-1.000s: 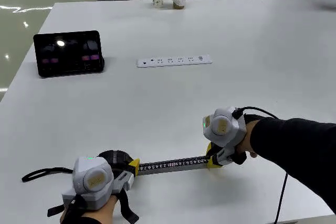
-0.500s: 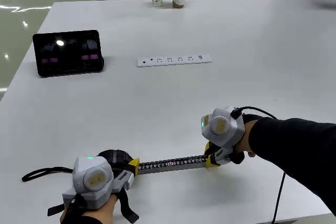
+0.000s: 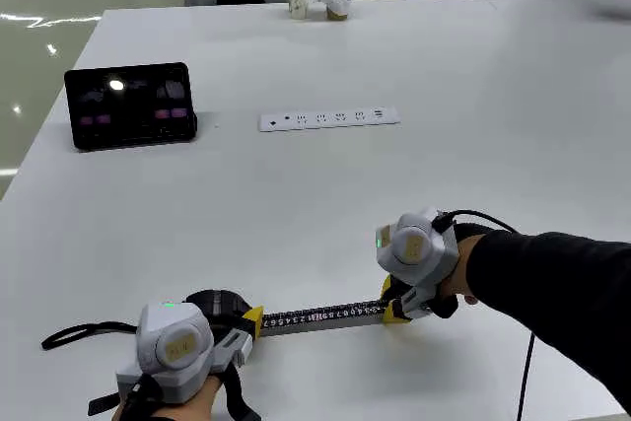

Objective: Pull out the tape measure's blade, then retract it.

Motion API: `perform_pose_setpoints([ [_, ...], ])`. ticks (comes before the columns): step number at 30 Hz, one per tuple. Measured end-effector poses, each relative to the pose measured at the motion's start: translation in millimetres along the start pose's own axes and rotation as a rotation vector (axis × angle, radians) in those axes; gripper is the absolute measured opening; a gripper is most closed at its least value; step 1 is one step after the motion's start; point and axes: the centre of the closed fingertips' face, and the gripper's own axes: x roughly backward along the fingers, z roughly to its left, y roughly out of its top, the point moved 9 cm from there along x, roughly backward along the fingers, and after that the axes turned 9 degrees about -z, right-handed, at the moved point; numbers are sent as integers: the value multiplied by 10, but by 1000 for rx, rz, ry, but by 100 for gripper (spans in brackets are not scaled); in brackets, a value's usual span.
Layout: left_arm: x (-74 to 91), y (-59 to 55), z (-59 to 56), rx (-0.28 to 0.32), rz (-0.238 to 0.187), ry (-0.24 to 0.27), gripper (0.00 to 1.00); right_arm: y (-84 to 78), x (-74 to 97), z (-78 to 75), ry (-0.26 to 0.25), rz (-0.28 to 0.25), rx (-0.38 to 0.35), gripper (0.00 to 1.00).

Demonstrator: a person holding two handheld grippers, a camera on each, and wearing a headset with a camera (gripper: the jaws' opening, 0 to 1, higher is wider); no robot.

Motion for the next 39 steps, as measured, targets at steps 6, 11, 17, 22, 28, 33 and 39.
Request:
perform_pose_setpoints([
  [6, 2, 2, -2, 0, 0, 0, 62, 18, -11, 1, -1, -6, -5, 11],
  [11, 6, 4, -5, 1, 2, 0, 62, 34, -22, -5, 1, -5, -7, 11],
  [17, 10, 5, -7, 1, 5, -1, 62, 63, -36, 11, -4, 4, -3, 11],
  [22, 11, 3, -8, 2, 6, -1, 62, 71, -44, 12, -8, 3, -7, 11],
  [28, 14, 0, -9, 2, 3, 0, 62, 85, -52, 19, -11, 8, -3, 11],
  [33, 6, -1, -5, 2, 7, -4, 62, 96, -65, 17, -8, 10, -6, 11],
  [39, 2, -1, 0, 2, 5, -5, 62, 114, -74, 27, -9, 8, -11, 11],
])
